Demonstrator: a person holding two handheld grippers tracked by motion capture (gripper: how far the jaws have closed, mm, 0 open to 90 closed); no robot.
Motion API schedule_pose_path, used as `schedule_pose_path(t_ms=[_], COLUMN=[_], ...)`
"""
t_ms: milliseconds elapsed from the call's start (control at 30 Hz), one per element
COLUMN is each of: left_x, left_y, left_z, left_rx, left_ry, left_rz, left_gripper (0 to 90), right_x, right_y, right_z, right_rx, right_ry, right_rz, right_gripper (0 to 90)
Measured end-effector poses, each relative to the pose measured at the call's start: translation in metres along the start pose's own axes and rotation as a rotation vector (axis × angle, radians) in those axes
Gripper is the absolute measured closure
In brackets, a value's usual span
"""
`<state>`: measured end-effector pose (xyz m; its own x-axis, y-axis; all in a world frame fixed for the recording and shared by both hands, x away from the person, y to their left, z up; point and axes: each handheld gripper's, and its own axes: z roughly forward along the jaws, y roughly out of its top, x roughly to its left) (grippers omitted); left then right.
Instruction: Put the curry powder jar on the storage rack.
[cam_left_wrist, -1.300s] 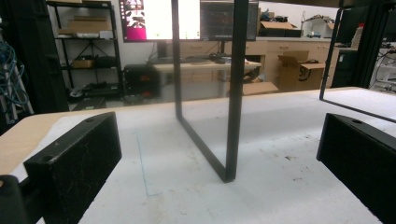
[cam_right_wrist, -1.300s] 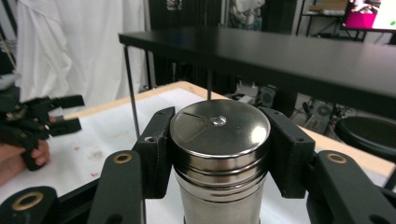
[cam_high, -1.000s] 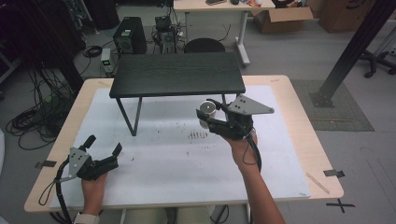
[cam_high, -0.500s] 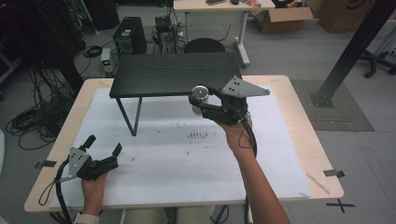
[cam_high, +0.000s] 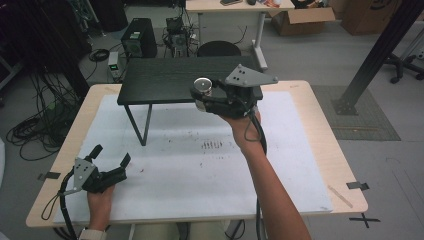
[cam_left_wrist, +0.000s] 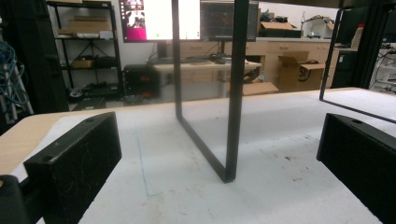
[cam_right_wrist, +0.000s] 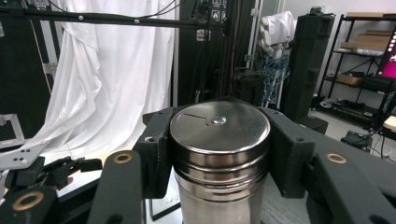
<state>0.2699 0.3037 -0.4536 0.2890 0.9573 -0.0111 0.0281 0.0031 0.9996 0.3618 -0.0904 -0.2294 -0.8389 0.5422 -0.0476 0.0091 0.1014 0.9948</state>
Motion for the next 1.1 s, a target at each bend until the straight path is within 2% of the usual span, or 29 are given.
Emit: schedule_pose_path(t_ms=[267, 533, 1100], left_x=[0.000, 0.000, 0.000], left_y=[0.000, 0.000, 0.000], left_z=[0.000, 0.000, 0.000], left_rx=[-0.002, -0.003, -0.002], left_ry=[0.000, 0.000, -0.001], left_rz=[0.000, -0.001, 0.001], left_gripper=[0.2, 0.2, 0.2], right_x=[-0.004, -0.008, -0.026], right_y=[0.012, 0.019, 0.030], right_z=[0.017, 0.034, 0.089], right_rx=[-0.003, 0.005, 0.058], right_ry=[0.004, 0.007, -0.044], right_rz=[-0.013, -0.007, 0.024], right_gripper=[48.7, 48.8, 48.8])
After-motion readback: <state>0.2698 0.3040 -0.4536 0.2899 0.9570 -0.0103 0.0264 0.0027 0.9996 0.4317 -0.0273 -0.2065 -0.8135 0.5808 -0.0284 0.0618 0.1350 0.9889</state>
